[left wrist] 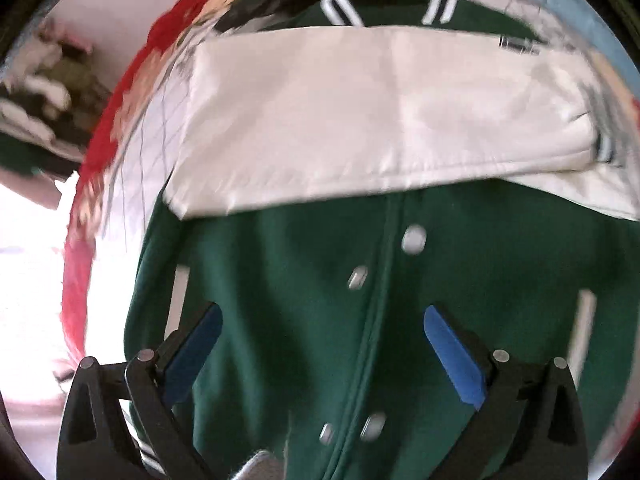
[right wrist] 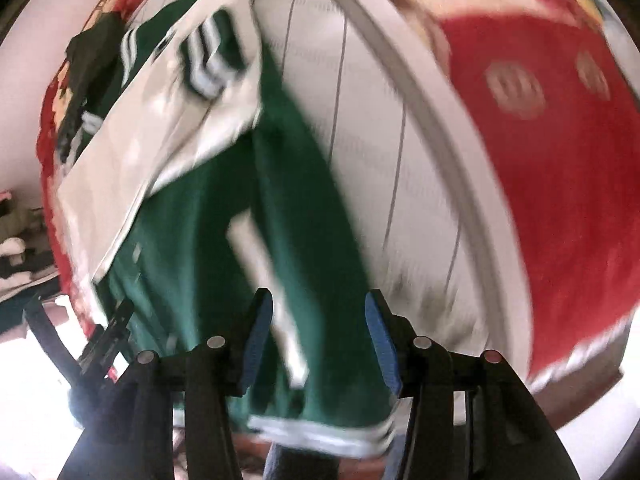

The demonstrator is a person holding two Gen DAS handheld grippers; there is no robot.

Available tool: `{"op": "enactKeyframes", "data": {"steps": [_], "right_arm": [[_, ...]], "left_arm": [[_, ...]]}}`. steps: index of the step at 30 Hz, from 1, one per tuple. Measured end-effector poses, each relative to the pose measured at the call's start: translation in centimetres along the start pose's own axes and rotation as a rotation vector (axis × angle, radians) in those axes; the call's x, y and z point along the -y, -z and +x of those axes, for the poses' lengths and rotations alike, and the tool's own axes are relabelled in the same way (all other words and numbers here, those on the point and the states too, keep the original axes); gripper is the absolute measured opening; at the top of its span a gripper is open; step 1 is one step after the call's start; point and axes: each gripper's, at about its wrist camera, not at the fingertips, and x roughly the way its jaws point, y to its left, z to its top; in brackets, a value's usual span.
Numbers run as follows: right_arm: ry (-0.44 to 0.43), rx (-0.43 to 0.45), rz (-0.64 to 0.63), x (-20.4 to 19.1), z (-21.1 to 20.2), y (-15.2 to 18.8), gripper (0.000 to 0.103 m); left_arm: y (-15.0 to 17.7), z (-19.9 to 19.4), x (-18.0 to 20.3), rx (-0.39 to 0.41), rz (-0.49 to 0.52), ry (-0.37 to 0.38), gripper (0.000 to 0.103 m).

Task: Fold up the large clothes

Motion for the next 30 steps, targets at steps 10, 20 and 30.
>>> {"op": "enactKeyframes", "data": {"steps": [10, 20, 30], "right_arm": [[-0.016, -0.121, -0.157, -2.1, 9.2, -12.2, 0.02], [-0.011, -0.197, -0.138, -0.4, 7.4, -13.7, 0.03], [0.137, -0.335, -0.257, 0.6, 7.4, -8.4, 0.042]], "left_arm": [[-0.4, 4.6, 2.1, -0.125, -0.022, -0.123, 0.103], [-1.0, 5.4, 0.3, -0.17, -0.095, -0.06, 0.103], [7.4, -0.3, -0.2, -0.187, -0.065, 0.039, 0.103]]}}
